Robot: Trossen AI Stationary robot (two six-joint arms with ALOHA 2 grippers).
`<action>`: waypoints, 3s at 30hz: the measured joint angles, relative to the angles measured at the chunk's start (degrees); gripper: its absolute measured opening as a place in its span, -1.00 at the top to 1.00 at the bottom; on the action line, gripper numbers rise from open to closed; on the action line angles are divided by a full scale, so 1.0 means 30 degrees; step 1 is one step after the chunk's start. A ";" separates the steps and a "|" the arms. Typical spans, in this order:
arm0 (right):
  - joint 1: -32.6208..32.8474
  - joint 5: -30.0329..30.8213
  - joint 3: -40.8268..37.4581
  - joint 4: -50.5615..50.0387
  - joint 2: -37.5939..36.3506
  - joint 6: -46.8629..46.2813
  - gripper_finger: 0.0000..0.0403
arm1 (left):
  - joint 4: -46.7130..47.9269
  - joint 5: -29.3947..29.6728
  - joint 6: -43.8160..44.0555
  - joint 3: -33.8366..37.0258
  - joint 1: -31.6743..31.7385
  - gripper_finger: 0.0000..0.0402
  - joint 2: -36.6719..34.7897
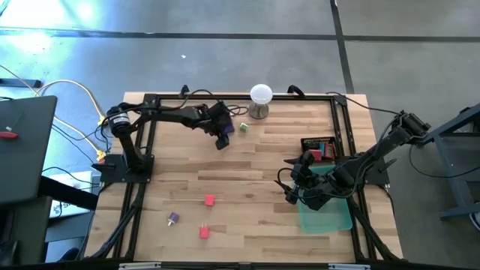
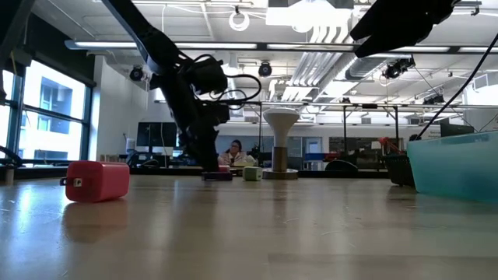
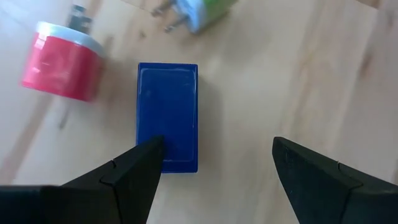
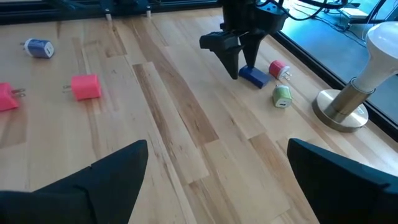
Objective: Pick & Place Office items
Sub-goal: Put the violet digital clock into the black basket
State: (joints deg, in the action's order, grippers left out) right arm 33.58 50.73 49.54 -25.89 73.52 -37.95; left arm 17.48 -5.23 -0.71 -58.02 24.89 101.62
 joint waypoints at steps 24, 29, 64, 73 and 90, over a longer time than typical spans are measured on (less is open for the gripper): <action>0.0000 -0.0115 0.0000 -0.0007 0.0000 -0.0415 -0.86 | 0.0676 0.4436 0.0276 0.0102 -0.1446 -0.46 -0.2361; 0.0000 -0.0115 0.0000 -0.0007 0.0000 -0.0415 -0.86 | 0.0708 0.3941 0.0847 0.0095 -0.0449 -0.46 -0.2361; -0.0123 -0.0056 -0.0605 -0.0003 0.0000 -0.0848 -0.86 | 0.0514 0.2173 0.1181 0.0058 0.0530 -0.46 -0.1122; -0.0247 -0.0049 -0.0605 0.0000 0.0000 -0.0852 -0.86 | 0.0514 0.2170 0.0882 0.0058 0.0530 -0.46 -0.1122; -0.0335 -0.0554 -0.0605 0.0007 0.0000 -0.0969 -0.86 | 0.0295 0.1337 0.0889 0.0087 0.0217 -0.46 -0.1115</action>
State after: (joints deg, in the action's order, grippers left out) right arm 32.58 49.07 47.72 -25.87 73.52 -40.86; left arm 18.37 -1.22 1.96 -57.76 25.54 98.28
